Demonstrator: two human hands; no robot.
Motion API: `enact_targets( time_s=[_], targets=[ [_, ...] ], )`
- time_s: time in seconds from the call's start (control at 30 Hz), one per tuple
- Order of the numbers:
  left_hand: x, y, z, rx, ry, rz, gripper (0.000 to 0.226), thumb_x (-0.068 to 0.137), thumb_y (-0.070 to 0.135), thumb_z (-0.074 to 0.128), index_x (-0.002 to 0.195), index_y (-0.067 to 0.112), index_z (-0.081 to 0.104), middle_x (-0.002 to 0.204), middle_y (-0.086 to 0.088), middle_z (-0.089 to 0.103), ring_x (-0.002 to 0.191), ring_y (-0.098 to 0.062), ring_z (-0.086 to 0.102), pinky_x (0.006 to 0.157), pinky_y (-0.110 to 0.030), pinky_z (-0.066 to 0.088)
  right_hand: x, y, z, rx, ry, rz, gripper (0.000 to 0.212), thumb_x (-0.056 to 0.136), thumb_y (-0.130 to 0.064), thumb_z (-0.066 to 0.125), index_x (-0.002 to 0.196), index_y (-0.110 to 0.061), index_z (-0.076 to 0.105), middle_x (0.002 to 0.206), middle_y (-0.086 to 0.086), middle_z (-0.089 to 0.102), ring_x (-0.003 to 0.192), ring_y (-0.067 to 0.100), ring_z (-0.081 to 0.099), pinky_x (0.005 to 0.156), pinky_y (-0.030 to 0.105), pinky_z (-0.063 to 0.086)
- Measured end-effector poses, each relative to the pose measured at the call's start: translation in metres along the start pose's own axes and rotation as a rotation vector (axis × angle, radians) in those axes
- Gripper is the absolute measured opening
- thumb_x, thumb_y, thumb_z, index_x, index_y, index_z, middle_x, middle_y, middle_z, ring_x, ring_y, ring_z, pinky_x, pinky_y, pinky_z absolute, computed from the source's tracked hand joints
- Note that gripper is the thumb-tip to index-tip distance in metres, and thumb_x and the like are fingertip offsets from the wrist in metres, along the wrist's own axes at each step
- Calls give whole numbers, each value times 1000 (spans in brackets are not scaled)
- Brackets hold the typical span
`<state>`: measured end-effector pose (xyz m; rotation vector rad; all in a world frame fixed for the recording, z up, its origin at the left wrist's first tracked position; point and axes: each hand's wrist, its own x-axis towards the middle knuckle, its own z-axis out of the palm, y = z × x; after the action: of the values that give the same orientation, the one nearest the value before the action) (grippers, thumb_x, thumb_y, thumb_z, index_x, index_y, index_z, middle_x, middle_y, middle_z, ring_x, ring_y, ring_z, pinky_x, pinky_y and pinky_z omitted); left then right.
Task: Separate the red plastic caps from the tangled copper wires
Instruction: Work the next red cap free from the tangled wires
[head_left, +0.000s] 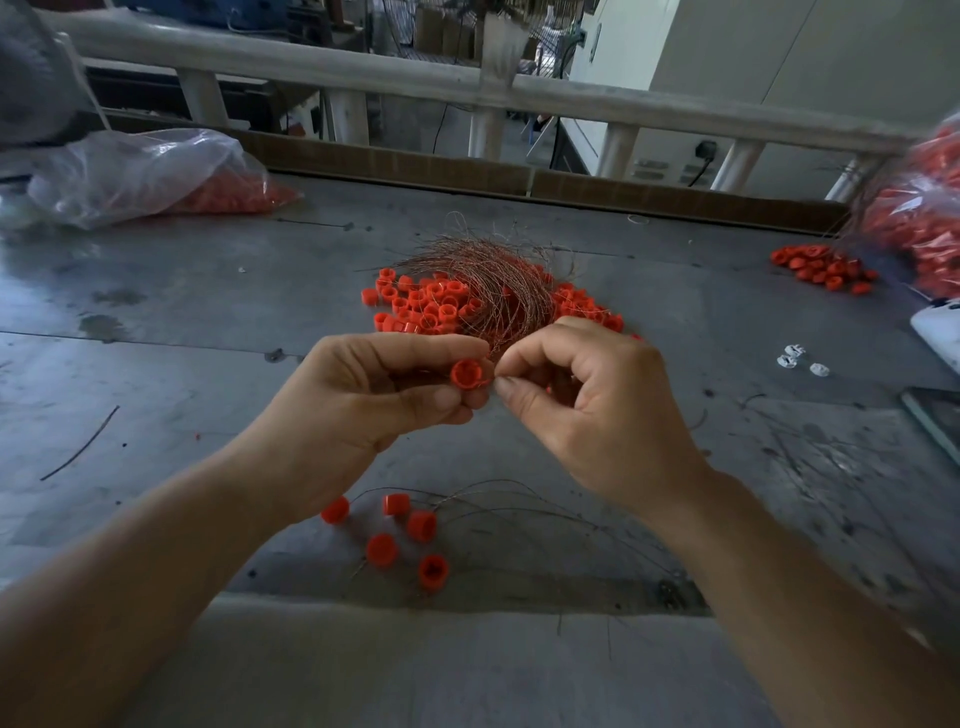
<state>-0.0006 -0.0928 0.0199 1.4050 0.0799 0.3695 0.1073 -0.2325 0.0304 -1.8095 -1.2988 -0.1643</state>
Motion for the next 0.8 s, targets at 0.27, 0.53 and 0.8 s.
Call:
enact_targets(
  time_s=[0.27, 0.53, 0.8],
  targets=[
    [0, 0, 1, -4, -9, -9, 36, 64, 1, 56, 88, 21, 75, 81, -3, 74, 76, -11, 69, 67, -16, 53, 0, 0, 0, -4, -11, 11, 2, 75, -14, 65, 73, -14, 67, 65, -19, 47, 61, -2, 48, 55, 7, 36],
    [-1, -1, 0, -9, -21, -8, 36, 66, 2, 56, 88, 21, 76, 84, -4, 74, 77, -12, 70, 68, -17, 53, 0, 0, -1, -13, -22, 9, 3, 75, -14, 65, 72, -13, 66, 65, -19, 47, 60, -2, 47, 55, 8, 36],
    [0, 1, 0, -67, 10, 2, 28, 58, 10, 66, 83, 17, 76, 80, -6, 73, 72, -13, 70, 65, -17, 54, -1, 2, -3, 89, -28, 36, 13, 78, -1, 64, 83, -11, 70, 73, -13, 58, 70, 1, 55, 61, 7, 41]
  ],
)
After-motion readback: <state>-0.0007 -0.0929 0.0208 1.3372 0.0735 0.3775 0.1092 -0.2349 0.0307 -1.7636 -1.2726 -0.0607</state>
